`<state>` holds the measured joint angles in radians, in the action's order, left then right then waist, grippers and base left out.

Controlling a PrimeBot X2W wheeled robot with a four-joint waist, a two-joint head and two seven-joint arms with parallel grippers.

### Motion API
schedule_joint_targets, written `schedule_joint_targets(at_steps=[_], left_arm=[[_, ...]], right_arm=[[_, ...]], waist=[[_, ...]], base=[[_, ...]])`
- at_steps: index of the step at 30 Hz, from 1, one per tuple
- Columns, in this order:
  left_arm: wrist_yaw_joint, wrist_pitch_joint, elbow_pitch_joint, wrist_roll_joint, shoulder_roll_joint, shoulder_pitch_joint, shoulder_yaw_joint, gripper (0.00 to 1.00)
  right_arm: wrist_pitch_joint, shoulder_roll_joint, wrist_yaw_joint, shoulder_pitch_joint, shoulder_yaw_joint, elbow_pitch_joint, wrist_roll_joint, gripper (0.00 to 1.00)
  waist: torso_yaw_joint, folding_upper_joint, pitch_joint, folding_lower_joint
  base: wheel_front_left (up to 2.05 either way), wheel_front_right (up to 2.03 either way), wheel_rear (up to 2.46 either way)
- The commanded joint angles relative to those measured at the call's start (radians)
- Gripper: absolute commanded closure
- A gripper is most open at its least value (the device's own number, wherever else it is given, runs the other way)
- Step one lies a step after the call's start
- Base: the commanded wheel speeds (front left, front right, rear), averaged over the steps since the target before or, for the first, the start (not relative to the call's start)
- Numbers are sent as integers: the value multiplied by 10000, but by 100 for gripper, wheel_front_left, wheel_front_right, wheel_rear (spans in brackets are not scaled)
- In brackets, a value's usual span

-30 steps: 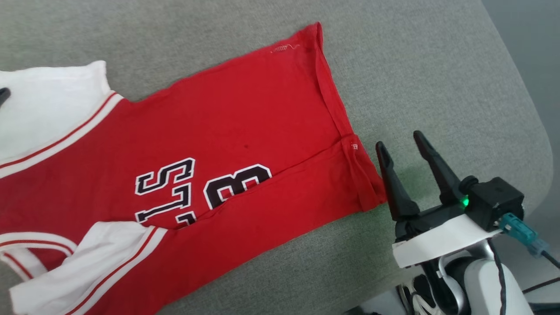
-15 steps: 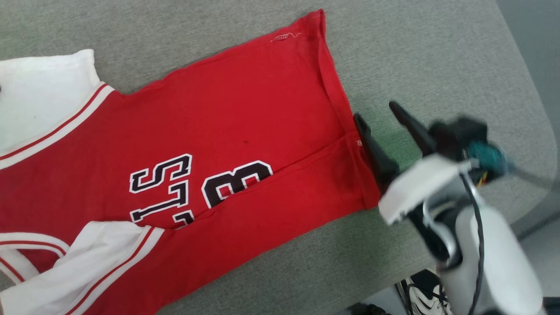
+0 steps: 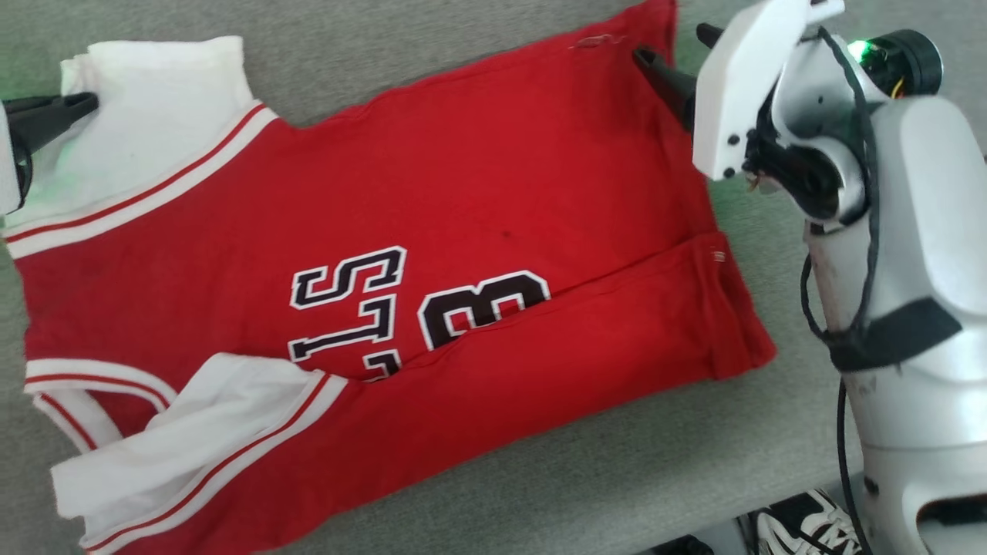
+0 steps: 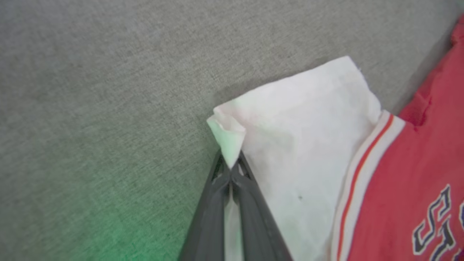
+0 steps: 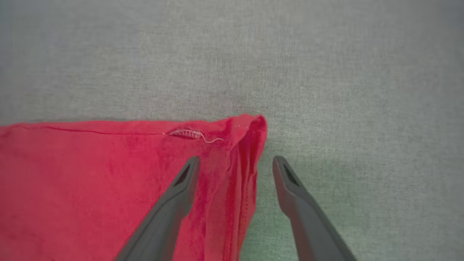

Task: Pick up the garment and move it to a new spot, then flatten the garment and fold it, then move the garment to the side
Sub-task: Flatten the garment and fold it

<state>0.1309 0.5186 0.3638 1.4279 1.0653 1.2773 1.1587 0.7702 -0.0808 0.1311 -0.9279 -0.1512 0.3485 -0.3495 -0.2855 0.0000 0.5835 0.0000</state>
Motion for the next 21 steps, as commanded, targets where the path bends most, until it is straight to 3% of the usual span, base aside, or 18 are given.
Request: schedule_joint_targets(at_steps=[1, 8, 9, 10, 11, 17, 21], left_arm=[[-8, 61, -8, 41, -104, -187, 278, 100], [-14, -313, -296, 297, -275, -12, 416, 100], [-14, -382, -331, 311, -324, 28, 435, 100], [-14, -442, -382, 342, -391, 60, 462, 100], [-14, -518, -422, 380, -451, 82, 481, 100], [-12, -1165, -447, 458, -776, 157, 458, 100], [-12, -2102, -778, 892, -1213, -153, 352, 100]], right_arm=[[141, 45, -8, -208, 29, 138, 64, 0], [415, 189, -10, -916, 465, 1514, 738, 0], [355, 223, -8, -923, 494, 1648, 775, 35], [283, 249, -8, -938, 541, 1744, 801, 56], [218, 265, -8, -975, 588, 1831, 808, 100], [-246, 249, -8, -1025, 746, 2077, 887, 100], [-818, -132, -8, -581, 610, 1784, 606, 100]], waist=[[161, 0, 119, 0], [433, 0, 341, 0], [462, 0, 350, 0], [503, 0, 349, 0], [541, 0, 335, 0], [812, 0, -27, 0], [1275, 0, -951, 0]], base=[[0, 0, 0], [0, 0, 0], [0, 0, 0], [0, 0, 0], [0, 0, 0], [0, 0, 0], [0, 0, 0]])
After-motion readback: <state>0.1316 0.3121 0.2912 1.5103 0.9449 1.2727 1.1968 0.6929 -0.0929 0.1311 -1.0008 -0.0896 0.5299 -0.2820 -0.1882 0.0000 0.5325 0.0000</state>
